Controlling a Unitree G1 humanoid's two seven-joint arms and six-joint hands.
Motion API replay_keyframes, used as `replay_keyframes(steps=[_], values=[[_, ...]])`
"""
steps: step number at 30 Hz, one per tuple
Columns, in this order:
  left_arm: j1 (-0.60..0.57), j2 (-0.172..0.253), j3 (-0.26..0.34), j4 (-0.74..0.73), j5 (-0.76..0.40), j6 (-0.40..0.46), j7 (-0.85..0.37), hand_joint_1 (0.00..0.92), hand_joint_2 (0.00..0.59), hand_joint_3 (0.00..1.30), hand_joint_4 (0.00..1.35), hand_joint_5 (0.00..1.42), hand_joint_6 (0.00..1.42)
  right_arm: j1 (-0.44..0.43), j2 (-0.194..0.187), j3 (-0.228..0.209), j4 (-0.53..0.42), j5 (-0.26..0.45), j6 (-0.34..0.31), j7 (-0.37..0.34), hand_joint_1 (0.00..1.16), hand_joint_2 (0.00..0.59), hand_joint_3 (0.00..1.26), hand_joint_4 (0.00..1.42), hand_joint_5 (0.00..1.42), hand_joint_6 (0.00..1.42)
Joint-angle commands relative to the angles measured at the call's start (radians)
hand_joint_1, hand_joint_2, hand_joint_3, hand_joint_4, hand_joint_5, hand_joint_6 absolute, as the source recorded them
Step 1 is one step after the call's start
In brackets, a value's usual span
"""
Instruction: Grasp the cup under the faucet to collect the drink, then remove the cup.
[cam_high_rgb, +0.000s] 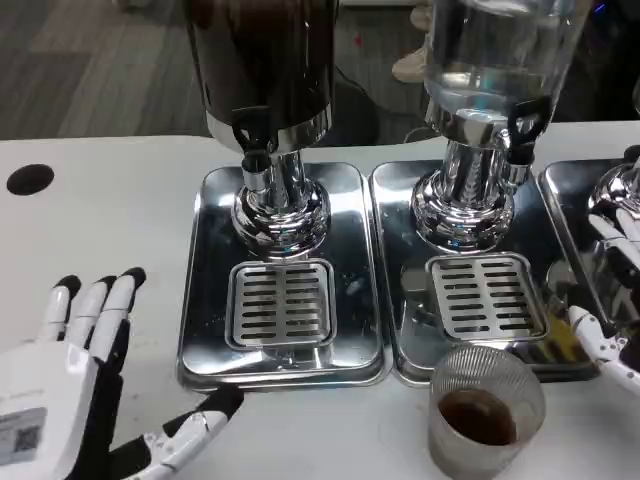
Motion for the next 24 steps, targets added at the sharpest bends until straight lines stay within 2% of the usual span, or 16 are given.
replay_keyframes(steps=[1, 24], values=[[0.006, 0.023, -0.005, 0.022, -0.018, -0.003, 0.026, 0.0, 0.094, 0.06, 0.0, 0.02, 0.26, 0.009, 0.002, 0.016, -0.017, 0.022, 0.023, 0.001, 0.38, 0.498, 0.11, 0.0, 0.0, 0.0], [-0.018, 0.02, -0.052, 0.032, -0.036, 0.01, 0.049, 0.0, 0.09, 0.08, 0.0, 0.05, 0.29, 0.039, -0.021, 0.008, -0.015, 0.083, 0.014, -0.004, 0.42, 0.499, 0.15, 0.02, 0.0, 0.0]])
